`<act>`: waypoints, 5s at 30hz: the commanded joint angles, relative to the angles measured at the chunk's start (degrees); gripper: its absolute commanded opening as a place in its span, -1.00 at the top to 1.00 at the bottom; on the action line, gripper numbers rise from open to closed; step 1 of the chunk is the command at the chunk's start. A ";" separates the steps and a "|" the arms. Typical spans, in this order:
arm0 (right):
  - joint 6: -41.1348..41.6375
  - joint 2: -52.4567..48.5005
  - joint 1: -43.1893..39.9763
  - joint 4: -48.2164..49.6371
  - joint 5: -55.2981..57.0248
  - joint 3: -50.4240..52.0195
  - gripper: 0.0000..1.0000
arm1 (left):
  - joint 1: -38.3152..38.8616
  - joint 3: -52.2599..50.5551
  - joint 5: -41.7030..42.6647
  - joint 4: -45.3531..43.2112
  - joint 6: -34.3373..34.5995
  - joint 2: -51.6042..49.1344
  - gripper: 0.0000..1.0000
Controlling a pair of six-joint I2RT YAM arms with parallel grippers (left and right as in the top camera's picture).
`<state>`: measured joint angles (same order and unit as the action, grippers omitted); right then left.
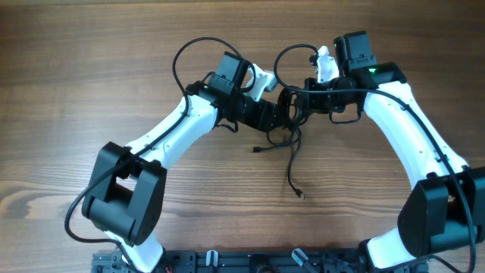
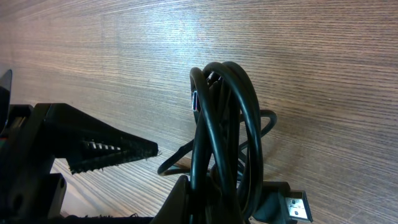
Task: Untangle cables
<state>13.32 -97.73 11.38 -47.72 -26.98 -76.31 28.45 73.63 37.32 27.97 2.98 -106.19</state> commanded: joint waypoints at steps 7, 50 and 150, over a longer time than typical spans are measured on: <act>-1.14 -0.68 0.26 0.26 -1.64 0.04 0.88 | -0.07 0.85 -0.37 -6.05 -1.05 -6.80 0.31; -3.10 -0.74 0.46 0.20 -7.65 0.04 0.91 | -24.20 1.22 -5.05 15.13 13.79 22.14 0.92; 16.96 -1.38 11.69 9.33 -5.53 0.04 -0.01 | -5.03 -8.90 -6.40 9.18 21.57 5.88 0.51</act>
<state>26.13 -97.84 22.02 -38.41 -31.68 -76.40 22.87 64.97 32.38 37.56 21.85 -99.88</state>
